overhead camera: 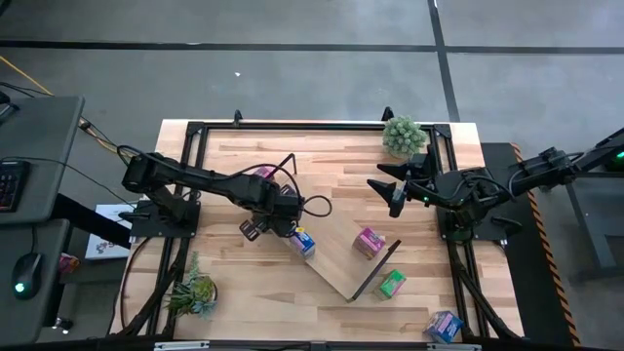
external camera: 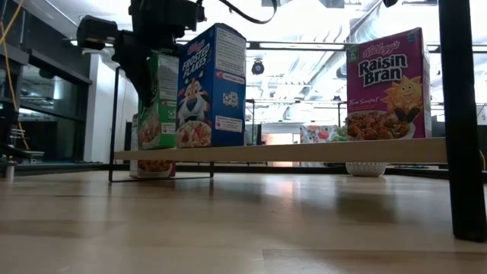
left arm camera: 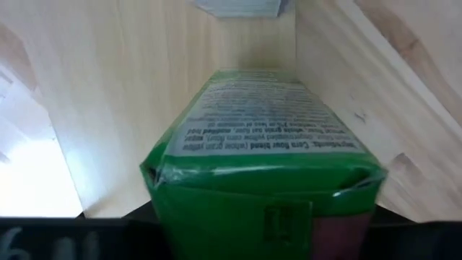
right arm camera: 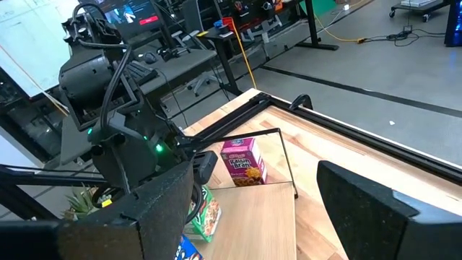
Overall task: Stack cereal on shelf
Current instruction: Put the left green cereal box on the shelf
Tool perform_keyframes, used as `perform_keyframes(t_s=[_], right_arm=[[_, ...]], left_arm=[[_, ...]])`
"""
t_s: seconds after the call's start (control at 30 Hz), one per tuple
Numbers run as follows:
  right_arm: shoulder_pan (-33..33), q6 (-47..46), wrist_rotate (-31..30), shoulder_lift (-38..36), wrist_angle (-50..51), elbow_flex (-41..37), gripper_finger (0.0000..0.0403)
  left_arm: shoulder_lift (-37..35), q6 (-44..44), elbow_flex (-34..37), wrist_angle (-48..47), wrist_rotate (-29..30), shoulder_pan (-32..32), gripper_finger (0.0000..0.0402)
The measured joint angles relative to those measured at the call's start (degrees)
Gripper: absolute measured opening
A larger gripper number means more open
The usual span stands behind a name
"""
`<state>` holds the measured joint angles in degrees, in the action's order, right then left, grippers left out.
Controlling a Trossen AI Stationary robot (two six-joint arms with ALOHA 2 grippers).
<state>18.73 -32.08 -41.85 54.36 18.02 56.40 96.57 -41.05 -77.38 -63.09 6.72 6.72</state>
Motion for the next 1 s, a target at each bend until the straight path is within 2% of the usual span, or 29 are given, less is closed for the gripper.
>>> perform_keyframes(t_s=[0.23, 0.43, 0.77, 1.0], right_arm=[[-0.01, 0.00, 0.00, -0.01, -0.02, 0.00, 0.0288], [0.01, 0.00, 0.00, 0.01, -0.02, 0.00, 0.0288], [0.01, -0.46, 0.02, 0.01, -0.15, 0.00, 0.0288], [0.01, -0.49, 0.02, 0.01, -0.15, 0.00, 0.0288]], left_arm=[[0.00, 0.28, -0.02, 0.00, 0.02, -0.02, 0.0210], [-0.16, 0.30, -0.92, -1.40, 3.27, 0.00, 0.0236], [-1.03, 3.85, -14.79, -10.99, 2.85, 0.07, 0.0239], [-2.01, 12.93, -25.20, -19.55, 2.75, -0.45, 0.0239]])
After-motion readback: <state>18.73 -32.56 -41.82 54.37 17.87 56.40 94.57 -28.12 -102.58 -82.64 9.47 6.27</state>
